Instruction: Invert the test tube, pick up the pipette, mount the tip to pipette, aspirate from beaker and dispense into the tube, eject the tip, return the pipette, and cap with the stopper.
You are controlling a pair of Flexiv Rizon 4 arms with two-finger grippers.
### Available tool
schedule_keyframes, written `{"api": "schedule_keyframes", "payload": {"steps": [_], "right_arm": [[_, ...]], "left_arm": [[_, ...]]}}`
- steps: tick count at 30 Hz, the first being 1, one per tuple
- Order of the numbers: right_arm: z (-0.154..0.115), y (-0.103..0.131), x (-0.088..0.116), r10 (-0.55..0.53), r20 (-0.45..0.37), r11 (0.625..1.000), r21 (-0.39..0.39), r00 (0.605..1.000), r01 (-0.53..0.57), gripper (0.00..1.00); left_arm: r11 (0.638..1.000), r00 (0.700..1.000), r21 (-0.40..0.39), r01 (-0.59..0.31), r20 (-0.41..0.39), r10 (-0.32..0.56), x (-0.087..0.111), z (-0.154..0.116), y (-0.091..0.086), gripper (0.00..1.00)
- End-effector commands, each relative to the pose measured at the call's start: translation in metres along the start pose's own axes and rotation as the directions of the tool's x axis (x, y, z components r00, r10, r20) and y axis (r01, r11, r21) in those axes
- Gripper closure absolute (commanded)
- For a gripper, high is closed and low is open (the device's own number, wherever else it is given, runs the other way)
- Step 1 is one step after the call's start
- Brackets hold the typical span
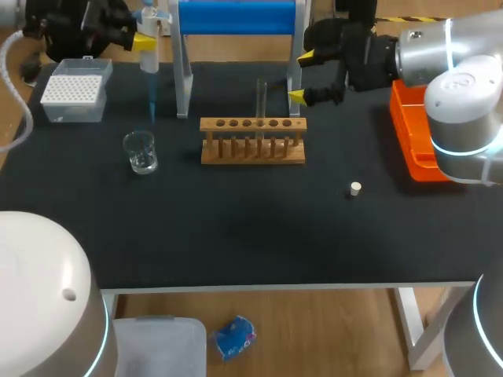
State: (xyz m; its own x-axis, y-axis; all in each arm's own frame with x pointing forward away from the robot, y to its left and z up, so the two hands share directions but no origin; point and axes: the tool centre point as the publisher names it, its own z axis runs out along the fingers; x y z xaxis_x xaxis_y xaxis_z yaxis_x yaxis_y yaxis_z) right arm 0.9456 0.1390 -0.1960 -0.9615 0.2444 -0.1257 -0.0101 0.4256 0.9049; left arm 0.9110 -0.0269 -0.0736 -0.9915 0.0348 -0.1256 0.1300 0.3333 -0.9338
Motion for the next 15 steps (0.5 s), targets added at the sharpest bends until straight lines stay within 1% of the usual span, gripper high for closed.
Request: {"api": "schedule_keyframes", "payload": {"steps": [1, 3, 7, 10, 15], "right_arm": [[0.0, 0.0, 0.0, 0.0, -0.001, 1.0, -0.001, 1.0, 0.0, 0.0], [0.0, 0.0, 0.0, 0.0, -0.001, 1.0, -0.001, 1.0, 0.0, 0.0], [0.0, 0.0, 0.0, 0.0, -0.001, 1.0, -0.001, 1.0, 0.0, 0.0], [0.0, 0.0, 0.0, 0.0, -0.001, 1.0, -0.001, 1.0, 0.0, 0.0], [0.0, 0.0, 0.0, 0.0, -0.001, 1.0, -0.001, 1.0, 0.0, 0.0]], "left_arm": [[1.0, 0.999, 0.002, -0.023, -0.032, 0.023, -0.007, 0.02, -0.017, 1.0], [0.999, 0.998, 0.015, -0.033, -0.056, 0.034, -0.009, 0.032, -0.028, 1.0], [0.999, 0.996, 0.04, -0.025, -0.08, 0.028, -0.014, 0.054, -0.048, 1.0], [0.999, 0.993, 0.04, -0.015, -0.114, 0.02, -0.02, 0.075, -0.061, 1.0], [0.999, 0.993, 0.04, -0.015, -0.114, 0.02, -0.02, 0.075, -0.061, 1.0]]}}
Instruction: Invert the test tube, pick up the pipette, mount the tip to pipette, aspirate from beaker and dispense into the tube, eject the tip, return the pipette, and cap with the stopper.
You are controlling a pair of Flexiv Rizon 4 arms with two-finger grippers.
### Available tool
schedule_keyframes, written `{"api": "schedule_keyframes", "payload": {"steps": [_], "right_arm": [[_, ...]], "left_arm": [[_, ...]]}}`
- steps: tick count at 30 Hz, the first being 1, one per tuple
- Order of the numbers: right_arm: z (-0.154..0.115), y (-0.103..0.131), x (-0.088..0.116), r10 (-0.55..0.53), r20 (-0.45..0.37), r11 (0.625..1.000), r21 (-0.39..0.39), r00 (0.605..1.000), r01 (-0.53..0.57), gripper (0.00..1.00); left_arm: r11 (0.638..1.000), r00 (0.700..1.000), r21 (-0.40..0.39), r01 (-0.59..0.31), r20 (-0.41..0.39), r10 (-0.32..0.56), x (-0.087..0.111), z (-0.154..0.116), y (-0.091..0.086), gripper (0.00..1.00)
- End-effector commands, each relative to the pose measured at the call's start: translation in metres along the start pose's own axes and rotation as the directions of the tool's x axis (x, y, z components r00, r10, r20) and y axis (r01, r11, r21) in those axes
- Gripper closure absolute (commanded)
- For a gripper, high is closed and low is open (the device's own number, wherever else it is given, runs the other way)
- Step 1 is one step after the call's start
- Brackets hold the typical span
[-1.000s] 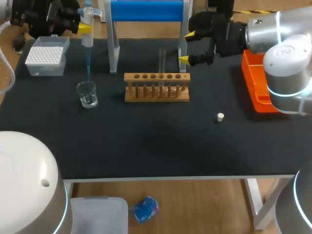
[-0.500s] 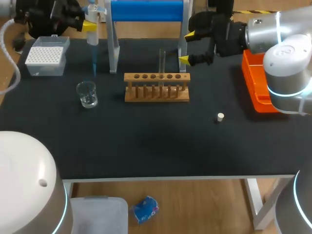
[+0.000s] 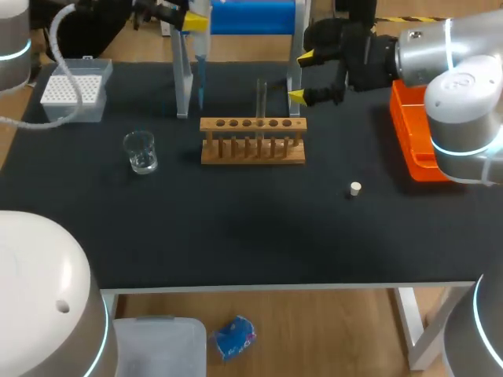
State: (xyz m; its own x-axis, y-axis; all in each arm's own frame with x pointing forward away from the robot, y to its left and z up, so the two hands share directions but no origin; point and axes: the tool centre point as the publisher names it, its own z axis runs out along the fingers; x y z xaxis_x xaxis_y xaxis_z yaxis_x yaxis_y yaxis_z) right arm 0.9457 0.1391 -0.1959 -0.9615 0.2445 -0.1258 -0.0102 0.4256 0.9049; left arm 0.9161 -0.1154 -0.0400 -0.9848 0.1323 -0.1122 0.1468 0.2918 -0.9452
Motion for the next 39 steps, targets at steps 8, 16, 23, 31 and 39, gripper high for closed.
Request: {"api": "schedule_keyframes", "payload": {"steps": [8, 16, 23, 31, 39], "right_arm": [[0.0, 0.0, 0.0, 0.0, -0.001, 1.0, -0.001, 1.0, 0.0, 0.0], [0.0, 0.0, 0.0, 0.0, -0.001, 1.0, -0.001, 1.0, 0.0, 0.0], [0.0, 0.0, 0.0, 0.0, -0.001, 1.0, -0.001, 1.0, 0.0, 0.0], [0.0, 0.0, 0.0, 0.0, -0.001, 1.0, -0.001, 1.0, 0.0, 0.0], [0.0, 0.0, 0.0, 0.0, -0.001, 1.0, -0.001, 1.0, 0.0, 0.0]], "left_arm": [[1.0, 1.0, -0.003, 0.001, -0.018, -0.002, -0.008, 0.002, 0.0, 1.0], [1.0, 1.0, 0.024, -0.01, -0.017, 0.01, -0.01, 0.002, 0.002, 1.0], [0.998, 0.997, 0.062, 0.001, -0.075, 0.003, -0.036, 0.026, -0.003, 1.0], [0.998, 0.993, 0.046, 0.035, -0.117, -0.03, -0.062, 0.054, -0.032, 1.0], [0.996, 0.986, -0.004, 0.089, -0.143, -0.089, -0.081, 0.071, -0.056, 1.0]]}}
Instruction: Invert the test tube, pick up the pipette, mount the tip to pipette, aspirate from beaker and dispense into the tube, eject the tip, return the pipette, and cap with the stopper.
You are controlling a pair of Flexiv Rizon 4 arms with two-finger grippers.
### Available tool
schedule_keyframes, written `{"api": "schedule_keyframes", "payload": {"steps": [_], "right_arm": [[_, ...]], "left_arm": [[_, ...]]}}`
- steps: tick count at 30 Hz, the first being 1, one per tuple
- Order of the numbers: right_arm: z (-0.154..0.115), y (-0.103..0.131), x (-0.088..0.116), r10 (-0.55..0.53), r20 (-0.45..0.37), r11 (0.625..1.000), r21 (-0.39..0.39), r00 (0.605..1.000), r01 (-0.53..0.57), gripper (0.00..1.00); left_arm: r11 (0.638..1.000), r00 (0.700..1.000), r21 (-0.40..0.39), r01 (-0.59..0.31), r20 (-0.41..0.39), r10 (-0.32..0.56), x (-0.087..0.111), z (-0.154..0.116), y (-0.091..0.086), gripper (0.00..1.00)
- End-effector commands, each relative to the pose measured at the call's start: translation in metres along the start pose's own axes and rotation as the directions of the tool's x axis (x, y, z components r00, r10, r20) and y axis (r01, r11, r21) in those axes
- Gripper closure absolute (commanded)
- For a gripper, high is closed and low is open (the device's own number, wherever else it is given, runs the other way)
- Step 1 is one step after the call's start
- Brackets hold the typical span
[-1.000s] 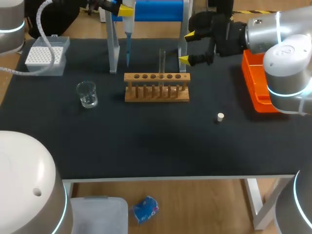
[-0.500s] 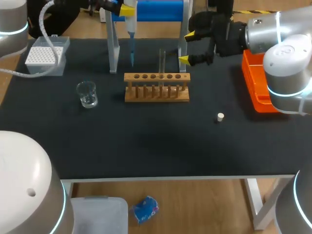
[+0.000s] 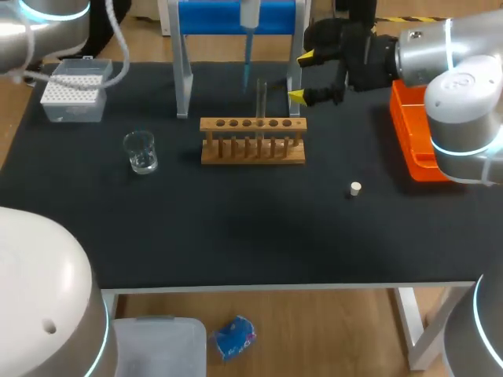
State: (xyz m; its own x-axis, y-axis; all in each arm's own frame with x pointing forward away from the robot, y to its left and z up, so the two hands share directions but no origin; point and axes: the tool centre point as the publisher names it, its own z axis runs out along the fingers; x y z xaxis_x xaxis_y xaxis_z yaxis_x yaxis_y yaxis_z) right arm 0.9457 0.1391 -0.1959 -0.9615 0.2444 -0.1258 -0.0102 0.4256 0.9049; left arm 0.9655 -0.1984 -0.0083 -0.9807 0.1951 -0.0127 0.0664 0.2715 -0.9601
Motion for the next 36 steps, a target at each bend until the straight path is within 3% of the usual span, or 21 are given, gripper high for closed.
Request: {"api": "schedule_keyframes", "payload": {"steps": [1, 10, 36], "right_arm": [[0.0, 0.0, 0.0, 0.0, -0.001, 1.0, -0.001, 1.0, 0.0, 0.0], [0.0, 0.0, 0.0, 0.0, -0.001, 1.0, -0.001, 1.0, 0.0, 0.0], [0.0, 0.0, 0.0, 0.0, -0.001, 1.0, -0.001, 1.0, 0.0, 0.0]], "left_arm": [[0.999, 0.998, -0.037, 0.018, -0.054, -0.02, -0.019, 0.007, -0.011, 1.0], [0.999, 0.998, -0.035, 0.022, -0.054, -0.024, -0.029, 0.016, -0.021, 1.0], [0.999, 1.0, 0.046, 0.005, -0.025, -0.004, -0.034, 0.019, -0.006, 1.0]]}}
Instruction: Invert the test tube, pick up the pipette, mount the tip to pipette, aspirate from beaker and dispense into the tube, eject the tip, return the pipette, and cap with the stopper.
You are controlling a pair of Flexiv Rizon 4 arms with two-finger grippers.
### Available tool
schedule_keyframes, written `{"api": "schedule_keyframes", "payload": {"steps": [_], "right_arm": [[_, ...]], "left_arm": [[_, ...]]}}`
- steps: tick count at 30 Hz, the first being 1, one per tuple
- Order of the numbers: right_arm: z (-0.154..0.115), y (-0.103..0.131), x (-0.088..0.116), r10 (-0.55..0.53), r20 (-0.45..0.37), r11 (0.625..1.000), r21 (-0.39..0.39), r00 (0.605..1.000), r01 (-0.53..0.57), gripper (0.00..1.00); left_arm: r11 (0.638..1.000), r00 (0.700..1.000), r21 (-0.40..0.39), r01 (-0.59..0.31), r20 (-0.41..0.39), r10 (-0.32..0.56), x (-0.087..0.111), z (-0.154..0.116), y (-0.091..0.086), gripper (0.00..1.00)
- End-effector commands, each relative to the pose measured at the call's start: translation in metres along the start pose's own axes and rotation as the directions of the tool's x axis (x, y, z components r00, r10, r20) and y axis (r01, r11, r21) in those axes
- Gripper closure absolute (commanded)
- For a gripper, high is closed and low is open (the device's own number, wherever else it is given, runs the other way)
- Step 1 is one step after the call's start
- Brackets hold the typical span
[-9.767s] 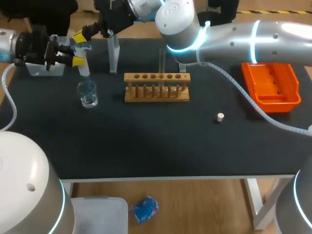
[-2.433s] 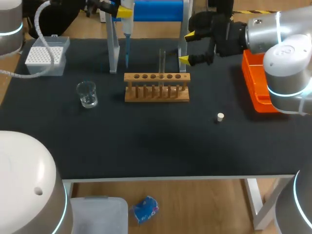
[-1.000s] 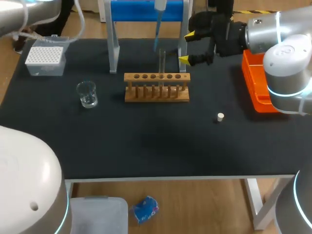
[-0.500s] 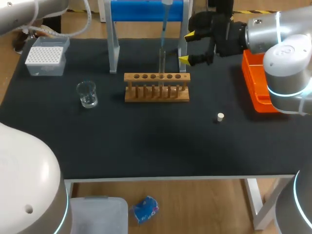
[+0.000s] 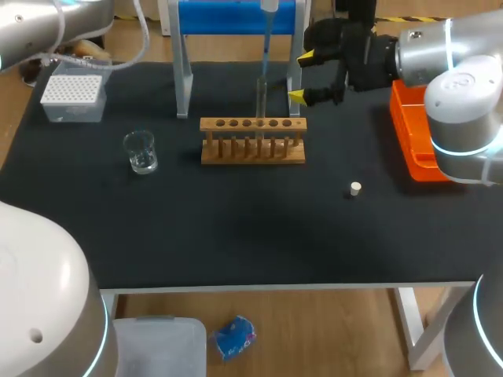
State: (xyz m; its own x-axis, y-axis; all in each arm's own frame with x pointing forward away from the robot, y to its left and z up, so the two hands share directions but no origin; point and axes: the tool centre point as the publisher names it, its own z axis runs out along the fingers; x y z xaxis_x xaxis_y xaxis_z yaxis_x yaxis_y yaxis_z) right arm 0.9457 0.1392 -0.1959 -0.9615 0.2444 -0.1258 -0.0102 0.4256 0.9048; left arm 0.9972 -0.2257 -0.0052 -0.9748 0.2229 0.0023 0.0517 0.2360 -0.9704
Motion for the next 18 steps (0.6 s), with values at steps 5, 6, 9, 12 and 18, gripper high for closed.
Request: {"api": "schedule_keyframes", "payload": {"steps": [5, 6, 9, 12, 18], "right_arm": [[-0.0004, -0.0004, -0.0002, 0.0, -0.001, 1.0, -0.001, 1.0, 0.0, 0.0], [-0.0004, -0.0004, -0.0002, 0.0, -0.001, 1.0, -0.001, 1.0, 0.0, 0.0], [-0.0004, -0.0004, -0.0002, 0.0, -0.001, 1.0, -0.001, 1.0, 0.0, 0.0], [-0.0004, -0.0004, -0.0002, 0.0, -0.001, 1.0, -0.001, 1.0, 0.0, 0.0], [-0.0004, -0.0004, -0.0002, 0.0, -0.001, 1.0, -0.001, 1.0, 0.0, 0.0]], "left_arm": [[1.0, 1.0, 0.007, -0.008, 0.01, 0.007, 0.0043, -0.0004, 0.0032, 1.0], [1.0, 1.0, 0.005, -0.008, 0.011, 0.008, 0.0046, -0.0006, 0.0035, 1.0], [1.0, 1.0, 0.004, -0.008, 0.014, 0.008, 0.0053, -0.0011, 0.0042, 1.0], [1.0, 1.0, 0.006, -0.01, 0.015, 0.01, 0.006, -0.0015, 0.005, 1.0], [1.0, 1.0, 0.016, -0.014, 0.014, 0.014, 0.0073, -0.0005, 0.0087, 1.0]]}}
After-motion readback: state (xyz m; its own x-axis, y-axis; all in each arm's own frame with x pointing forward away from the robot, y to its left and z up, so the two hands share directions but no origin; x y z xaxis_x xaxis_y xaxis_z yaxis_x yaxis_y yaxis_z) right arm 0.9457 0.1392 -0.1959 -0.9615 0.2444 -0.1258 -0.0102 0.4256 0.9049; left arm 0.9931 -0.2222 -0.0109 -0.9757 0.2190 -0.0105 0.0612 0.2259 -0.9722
